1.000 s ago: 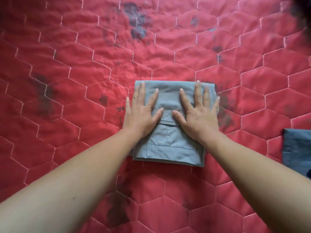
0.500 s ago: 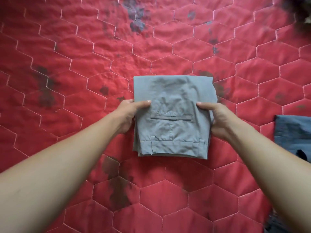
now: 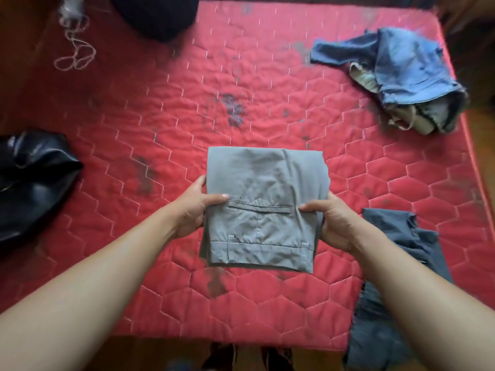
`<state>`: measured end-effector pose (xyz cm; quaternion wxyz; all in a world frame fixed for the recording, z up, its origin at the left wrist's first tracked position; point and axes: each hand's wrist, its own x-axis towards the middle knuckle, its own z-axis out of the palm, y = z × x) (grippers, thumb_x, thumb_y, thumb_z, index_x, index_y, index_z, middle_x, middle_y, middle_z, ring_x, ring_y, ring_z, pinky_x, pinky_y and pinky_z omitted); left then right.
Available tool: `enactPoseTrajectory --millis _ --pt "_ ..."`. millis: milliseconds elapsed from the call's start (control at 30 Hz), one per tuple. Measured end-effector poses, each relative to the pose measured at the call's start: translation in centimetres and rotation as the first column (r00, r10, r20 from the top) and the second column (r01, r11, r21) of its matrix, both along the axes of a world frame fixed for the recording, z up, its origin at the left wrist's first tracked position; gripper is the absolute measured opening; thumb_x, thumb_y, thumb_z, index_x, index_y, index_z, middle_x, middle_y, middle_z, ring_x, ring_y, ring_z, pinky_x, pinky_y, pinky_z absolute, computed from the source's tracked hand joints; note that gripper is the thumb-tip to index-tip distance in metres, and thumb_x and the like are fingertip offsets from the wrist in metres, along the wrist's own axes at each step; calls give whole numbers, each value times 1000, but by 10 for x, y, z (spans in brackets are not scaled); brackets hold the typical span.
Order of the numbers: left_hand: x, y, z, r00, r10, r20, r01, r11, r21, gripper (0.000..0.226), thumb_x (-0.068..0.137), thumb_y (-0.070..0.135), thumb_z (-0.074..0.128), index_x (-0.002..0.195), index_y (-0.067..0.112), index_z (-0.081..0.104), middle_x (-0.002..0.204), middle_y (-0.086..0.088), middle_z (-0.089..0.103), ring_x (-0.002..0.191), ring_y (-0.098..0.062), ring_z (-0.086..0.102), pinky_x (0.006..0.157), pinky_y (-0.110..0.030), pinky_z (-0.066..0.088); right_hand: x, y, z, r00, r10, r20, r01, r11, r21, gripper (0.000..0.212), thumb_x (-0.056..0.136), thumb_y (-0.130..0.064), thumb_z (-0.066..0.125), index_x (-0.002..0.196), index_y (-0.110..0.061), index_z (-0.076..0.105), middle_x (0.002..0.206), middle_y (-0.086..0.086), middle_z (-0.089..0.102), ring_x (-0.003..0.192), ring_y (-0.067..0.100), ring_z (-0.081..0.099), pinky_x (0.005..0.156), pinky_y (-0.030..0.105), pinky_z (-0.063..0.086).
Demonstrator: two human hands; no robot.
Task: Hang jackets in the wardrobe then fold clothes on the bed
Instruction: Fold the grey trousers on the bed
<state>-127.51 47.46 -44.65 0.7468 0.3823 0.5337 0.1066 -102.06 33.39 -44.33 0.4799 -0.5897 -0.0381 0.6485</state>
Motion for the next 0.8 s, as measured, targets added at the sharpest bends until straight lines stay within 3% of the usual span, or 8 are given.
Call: enactPoseTrajectory --millis 133,233,367,433,500,567,667,800 --pt "-33 -16 111 1000 -12 27 10 998 60 55 95 -1 63 140 24 43 128 -10 68 113 -33 68 97 -62 52 -24 -14 109 997 56 52 -59 996 67 52 88 14 51 133 -12 55 118 14 73 95 29 74 80 46 62" --pt "-63 -37 182 999 -21 31 17 993 115 48 98 8 63 136 32 44 124 -4 71 111 -34 69 94 -69 48 -40 -26 175 978 174 113 -183 980 75 53 90 5 57 136 -19 50 126 13 70 98 31 71 87 57 56" --pt "-110 -73 253 998 66 21 -69 984 166 47 99 13 63 136 33 42 124 -6 70 106 -33 71 81 -58 58 -68 -27 243 943 299 149 -319 937 139 52 91 5 58 135 -21 51 121 12 72 96 30 72 88 57 55" --pt "-140 -93 275 989 143 28 -146 971 191 46 98 15 64 135 35 43 125 -7 70 107 -34 70 82 -58 56 -89 -20 264 916 375 144 -396 901 178 53 90 6 58 135 -21 53 123 14 71 98 32 71 93 60 53" --pt "-174 -114 291 967 253 19 -250 941 226 46 98 15 64 133 38 45 120 -3 72 105 -31 72 85 -56 56 -118 -7 280 874 462 151 -486 848 211 54 89 5 60 134 -24 55 123 15 71 99 32 71 95 61 51" --pt "-212 -139 301 922 387 -12 -369 888 274 51 96 14 67 136 36 44 117 -1 74 104 -27 72 90 -51 58 -157 6 293 818 548 171 -575 782 241 54 89 7 59 133 -25 57 119 12 73 95 28 72 88 51 57" --pt "-278 -184 309 817 576 -25 -532 770 352 59 93 12 70 143 23 42 119 1 71 106 -17 70 90 -34 58 -228 19 310 712 677 187 -698 653 294 55 90 8 59 135 -23 55 124 12 71 102 29 72 90 48 58" --pt "-365 -252 320 664 748 13 -707 621 337 62 90 16 75 142 28 43 126 -2 69 110 -18 70 96 -39 55 -335 24 330 533 825 188 -824 456 335 61 90 6 62 138 -30 52 127 9 70 113 31 69 88 46 60"
